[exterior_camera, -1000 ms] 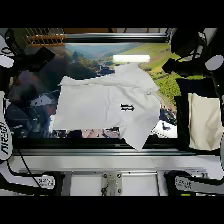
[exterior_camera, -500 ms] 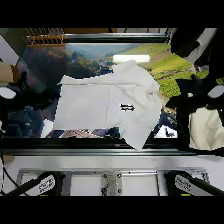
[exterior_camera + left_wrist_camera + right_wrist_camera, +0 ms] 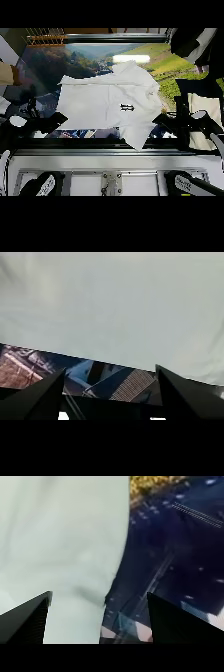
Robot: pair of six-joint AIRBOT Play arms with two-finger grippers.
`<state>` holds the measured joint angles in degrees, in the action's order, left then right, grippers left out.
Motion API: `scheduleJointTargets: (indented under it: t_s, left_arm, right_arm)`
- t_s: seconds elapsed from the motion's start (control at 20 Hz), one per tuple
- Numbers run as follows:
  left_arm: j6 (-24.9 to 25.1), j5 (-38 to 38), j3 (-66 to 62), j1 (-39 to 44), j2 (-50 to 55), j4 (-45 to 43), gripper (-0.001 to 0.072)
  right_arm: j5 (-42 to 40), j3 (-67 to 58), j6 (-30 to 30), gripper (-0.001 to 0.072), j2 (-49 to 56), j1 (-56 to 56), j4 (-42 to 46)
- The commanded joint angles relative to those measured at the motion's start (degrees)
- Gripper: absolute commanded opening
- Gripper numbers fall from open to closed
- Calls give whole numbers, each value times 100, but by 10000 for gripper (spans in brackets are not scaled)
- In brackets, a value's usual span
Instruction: Fold the clothes and pants, and hang the long-sleeved shirts on hangers.
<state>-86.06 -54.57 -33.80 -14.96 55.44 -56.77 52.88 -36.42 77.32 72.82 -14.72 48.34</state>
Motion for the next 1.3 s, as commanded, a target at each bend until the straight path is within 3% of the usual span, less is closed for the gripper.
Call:
scheduleJointTargets:
  t_s: [0.0,0.15,0.2,0.25,0.3,0.35,0.4,0.7,0.95,1.25]
  left_arm:
    - [-92,79,142,4,-190,-2,610]
    - [-94,81,142,4,-140,0,610]
    - [-94,83,142,4,-118,-4,610]
    - [-94,83,142,2,-94,-9,610]
    - [-96,83,144,-2,-79,-15,610]
    - [-109,125,142,-7,-59,-22,609]
    - [-304,168,144,-50,-48,-59,609]
    - [-1482,765,870,-907,-221,-66,609]
    - [-1641,1388,1294,-1241,48,50,609]
    - [-1624,1714,538,-317,1196,133,609]
  right_arm:
    - [-544,114,-107,645,280,358,-442]
    - [-745,111,-107,643,470,702,-621]
    - [-782,111,-164,572,485,778,-619]
    - [-793,107,-350,370,487,822,-616]
    - [-787,105,-461,219,487,828,-616]
    - [-776,105,-509,84,479,826,-603]
    - [-763,105,-540,10,459,826,-592]
    - [-765,103,-557,10,404,826,-599]
    - [-763,103,-557,10,404,826,-612]
    - [-761,103,-555,9,404,826,-616]
